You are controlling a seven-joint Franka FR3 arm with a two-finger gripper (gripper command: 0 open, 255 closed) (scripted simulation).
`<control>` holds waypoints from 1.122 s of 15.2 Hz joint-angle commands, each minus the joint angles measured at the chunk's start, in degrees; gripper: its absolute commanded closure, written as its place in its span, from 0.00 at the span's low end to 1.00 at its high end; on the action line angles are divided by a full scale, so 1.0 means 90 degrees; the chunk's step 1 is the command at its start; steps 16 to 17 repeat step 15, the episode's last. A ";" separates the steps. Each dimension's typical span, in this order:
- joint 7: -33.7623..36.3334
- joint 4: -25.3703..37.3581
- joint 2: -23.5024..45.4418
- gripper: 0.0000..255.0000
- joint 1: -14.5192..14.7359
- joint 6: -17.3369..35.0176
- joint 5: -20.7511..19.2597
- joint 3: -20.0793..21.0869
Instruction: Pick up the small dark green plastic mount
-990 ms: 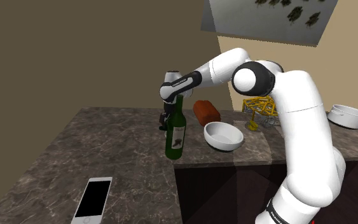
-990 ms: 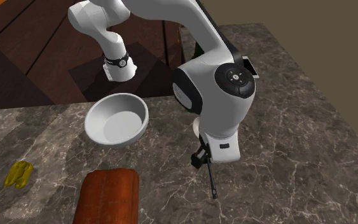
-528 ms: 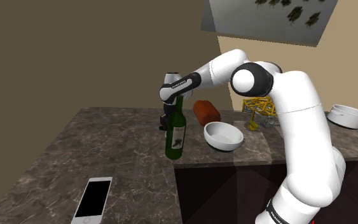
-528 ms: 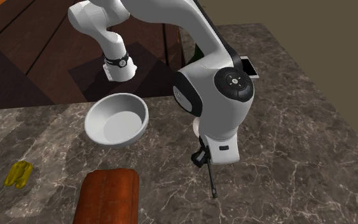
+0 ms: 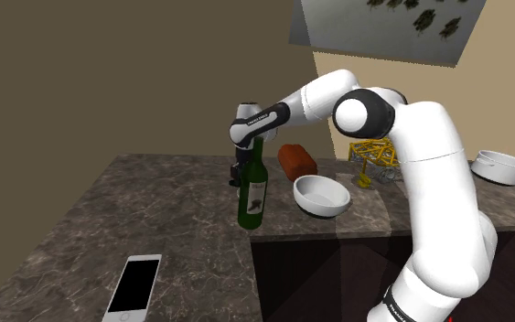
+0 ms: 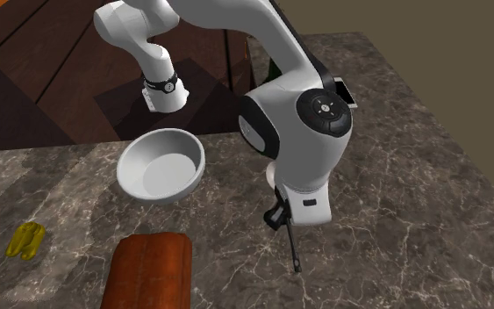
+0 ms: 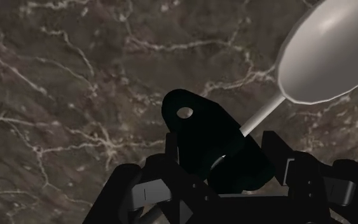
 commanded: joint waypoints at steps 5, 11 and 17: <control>0.0005 0.0117 -0.0250 1.00 0.0002 -0.0365 0.0001 0.0001; 0.0006 0.0293 -0.0474 1.00 0.0001 -0.0765 0.0002 0.0002; 0.0006 0.0371 -0.0545 1.00 0.0001 -0.0914 0.0003 0.0003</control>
